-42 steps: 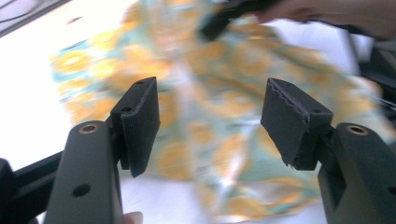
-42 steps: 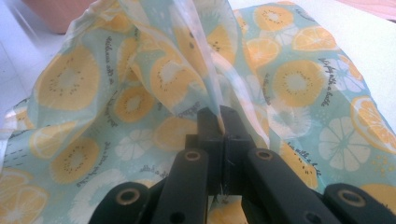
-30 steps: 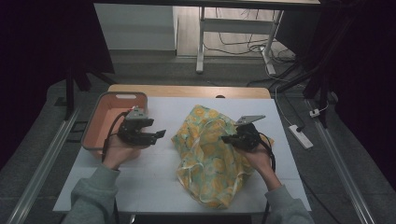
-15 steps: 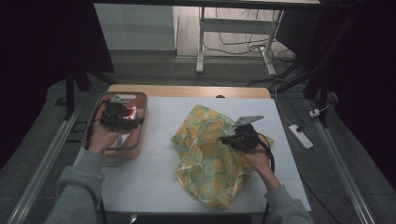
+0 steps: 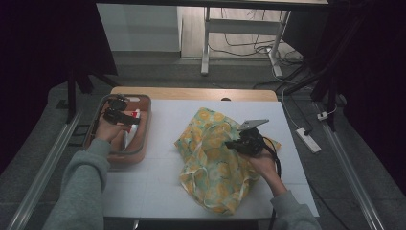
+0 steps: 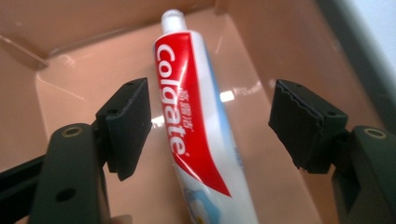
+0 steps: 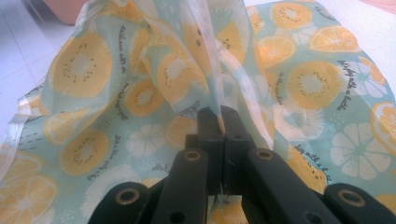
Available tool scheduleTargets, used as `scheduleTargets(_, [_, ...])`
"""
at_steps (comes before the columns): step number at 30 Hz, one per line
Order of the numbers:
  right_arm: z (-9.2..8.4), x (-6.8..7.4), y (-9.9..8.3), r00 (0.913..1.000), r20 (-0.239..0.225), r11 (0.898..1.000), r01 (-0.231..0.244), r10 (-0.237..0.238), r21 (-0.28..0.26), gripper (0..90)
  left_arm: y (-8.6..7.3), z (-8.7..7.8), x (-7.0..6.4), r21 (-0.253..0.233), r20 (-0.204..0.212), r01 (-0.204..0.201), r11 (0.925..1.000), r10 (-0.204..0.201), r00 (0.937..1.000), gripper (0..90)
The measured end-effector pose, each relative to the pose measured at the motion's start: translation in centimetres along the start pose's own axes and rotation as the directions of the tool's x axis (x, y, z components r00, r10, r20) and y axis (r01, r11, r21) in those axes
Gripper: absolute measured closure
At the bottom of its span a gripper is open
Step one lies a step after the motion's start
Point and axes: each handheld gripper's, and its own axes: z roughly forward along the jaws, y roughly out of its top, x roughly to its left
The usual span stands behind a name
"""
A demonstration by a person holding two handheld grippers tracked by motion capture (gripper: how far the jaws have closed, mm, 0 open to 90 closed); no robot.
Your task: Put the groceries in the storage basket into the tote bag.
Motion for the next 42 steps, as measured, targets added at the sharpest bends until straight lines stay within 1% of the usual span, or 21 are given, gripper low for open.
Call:
scheduleTargets(4, [0.1,-0.1,-0.1,1.0,-0.001,1.0,-0.003,0.003,0.004,88.7,0.0,1.2,0.3,0.041,0.003,0.009,0.9991,-0.01,0.9999,28.1])
scheduleTargets(6, [0.1,-0.1,-0.2,1.0,0.0,1.0,-0.005,0.005,0.005,88.7,0.0,1.6,0.5,0.06,0.018,0.019,0.998,-0.02,0.9996,27.7])
scheduleTargets(7, [0.1,-0.1,-0.2,1.0,0.0,1.0,-0.005,0.005,0.006,88.7,-0.1,1.9,0.6,0.069,0.013,0.024,0.9973,-0.025,0.9996,27.5])
scheduleTargets(10, [0.1,-0.1,-0.2,1.0,0.002,1.0,-0.007,0.007,0.004,88.7,-0.2,2.5,0.7,0.097,0.018,0.025,0.9949,-0.027,0.9995,28.3])
scheduleTargets(11, [0.1,-0.1,-0.2,1.0,0.002,1.0,-0.007,0.007,0.004,88.7,-0.3,2.7,0.7,0.1,0.02,0.024,0.9947,-0.026,0.9995,29.3])
scheduleTargets(13, [0.1,-0.2,-0.2,1.0,0.003,1.0,-0.007,0.007,0.005,88.7,-0.4,3.0,0.8,0.108,0.034,0.029,0.9937,-0.033,0.9989,34.2])
scheduleTargets(15, [0.2,-0.2,-0.2,1.0,0.004,1.0,-0.006,0.006,0.006,88.7,-0.6,3.2,0.9,0.124,0.059,0.027,0.9919,-0.035,0.9977,43.8])
scheduleTargets(18, [0.1,-0.2,-0.2,1.0,0.005,1.0,-0.005,0.005,0.005,88.7,-0.6,3.1,1.1,0.132,0.08,0.049,0.9901,-0.06,0.995,47.7])
scheduleTargets(22, [0.1,-0.2,-0.2,0.9999,0.008,1.0,-0.007,0.007,0.005,88.7,-0.5,2.9,1.1,0.142,0.093,0.065,0.9877,-0.078,0.9926,55.4])
scheduleTargets(24, [0.0,-0.3,-0.3,0.9999,0.01,1.0,-0.008,0.008,0.004,88.7,-0.5,2.7,1.2,0.14,0.119,0.075,0.9873,-0.092,0.9887,64.1])
scheduleTargets(26, [0.0,-0.3,-0.3,0.9999,0.011,1.0,-0.008,0.008,0.001,88.7,-0.5,2.8,1.1,0.156,0.149,0.063,0.9858,-0.086,0.9852,71.5])
scheduleTargets(27, [0.0,-0.3,-0.2,0.9999,0.012,1.0,-0.008,0.008,0.001,88.7,-0.6,2.8,0.9,0.161,0.151,0.055,0.9855,-0.079,0.9853,72.3])
scheduleTargets(29, [0.0,-0.2,-0.2,0.9999,0.012,1.0,-0.007,0.007,0.001,88.7,-0.5,2.8,0.7,0.162,0.141,0.047,0.9856,-0.07,0.9876,73.1])
scheduleTargets(33, [-0.2,-0.3,-0.2,0.9999,0.014,1.0,-0.004,0.004,-0.005,88.7,-0.6,2.6,0.9,0.157,0.149,0.055,0.9861,-0.079,0.9857,74.1])
scheduleTargets(36, [-0.2,-0.4,-0.2,0.9999,0.015,1.0,-0.008,0.008,-0.007,88.7,-1.0,2.2,1.2,0.136,0.131,0.062,0.9888,-0.08,0.9881,74.5])
scheduleTargets(37, [-0.2,-0.4,-0.3,0.9999,0.015,1.0,-0.008,0.008,-0.007,88.7,-1.1,2.0,1.4,0.12,0.126,0.068,0.9904,-0.083,0.9886,74.6])
scheduleTargets(39, [-0.2,-0.4,-0.3,0.9998,0.016,1.0,-0.009,0.009,-0.006,88.7,-1.4,1.4,1.8,0.081,0.125,0.088,0.9928,-0.098,0.9873,74.7])
scheduleTargets(41, [-0.2,-0.4,-0.3,0.9998,0.016,1.0,-0.008,0.008,-0.006,88.7,-1.6,0.5,2.0,0.039,0.127,0.091,0.9951,-0.095,0.9873,74.8])
scheduleTargets(42, [-0.2,-0.4,-0.3,0.9998,0.016,1.0,-0.008,0.008,-0.007,88.7,-1.6,-0.2,2.0,0.011,0.131,0.088,0.9961,-0.088,0.9874,74.8])
